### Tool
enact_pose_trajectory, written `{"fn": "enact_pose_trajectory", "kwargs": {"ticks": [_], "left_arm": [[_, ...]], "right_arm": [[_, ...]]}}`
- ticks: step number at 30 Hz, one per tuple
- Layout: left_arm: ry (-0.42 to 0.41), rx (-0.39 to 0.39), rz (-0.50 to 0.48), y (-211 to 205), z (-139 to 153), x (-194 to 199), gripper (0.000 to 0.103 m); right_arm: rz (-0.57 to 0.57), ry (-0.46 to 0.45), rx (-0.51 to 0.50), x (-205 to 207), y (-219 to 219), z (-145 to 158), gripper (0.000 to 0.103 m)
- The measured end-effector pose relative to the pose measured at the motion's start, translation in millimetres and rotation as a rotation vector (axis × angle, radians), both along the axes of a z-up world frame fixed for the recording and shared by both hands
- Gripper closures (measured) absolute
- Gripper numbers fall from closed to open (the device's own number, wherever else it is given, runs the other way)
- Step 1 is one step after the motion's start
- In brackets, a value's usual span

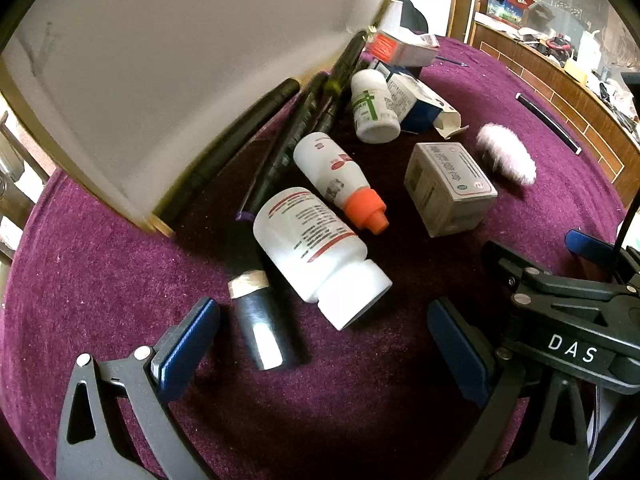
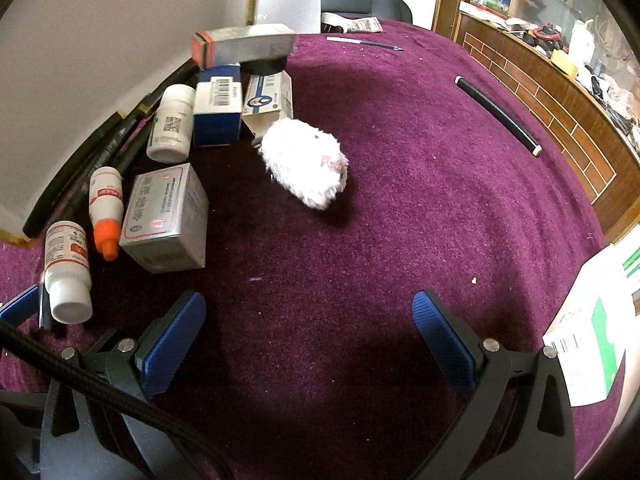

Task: Organize objects
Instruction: 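Grasp the black lipstick tube with the left gripper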

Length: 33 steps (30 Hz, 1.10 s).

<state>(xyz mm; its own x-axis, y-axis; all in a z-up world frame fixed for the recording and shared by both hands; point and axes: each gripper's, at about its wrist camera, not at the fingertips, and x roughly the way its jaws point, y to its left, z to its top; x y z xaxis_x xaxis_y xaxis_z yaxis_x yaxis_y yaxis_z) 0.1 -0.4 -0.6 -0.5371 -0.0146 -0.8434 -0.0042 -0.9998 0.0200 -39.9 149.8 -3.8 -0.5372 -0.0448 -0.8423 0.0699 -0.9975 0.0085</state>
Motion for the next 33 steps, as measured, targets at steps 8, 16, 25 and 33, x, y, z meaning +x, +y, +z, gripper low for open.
{"fn": "enact_pose_trajectory", "kwargs": {"ticks": [8,16,25,33], "left_arm": [[0.0,0.0,-0.001,-1.2,2.1,0.0,0.002],[0.0,0.001,-0.004,-0.9,1.5,-0.1,0.002],[0.0,0.0,-0.004,-0.7,2.2,1.6,0.002],[0.0,0.0,-0.005,-0.7,2.1,1.6,0.002]], "right_arm": [[0.0,0.0,0.0,2.1,-0.8,1.3,0.0],[0.0,0.0,0.0,3.7,-1.9,2.9,0.0],[-0.001,0.0,0.0,3.3,-2.8,3.5,0.0],[-0.001,0.0,0.0,3.5,-3.6,3.1,0.0]]}}
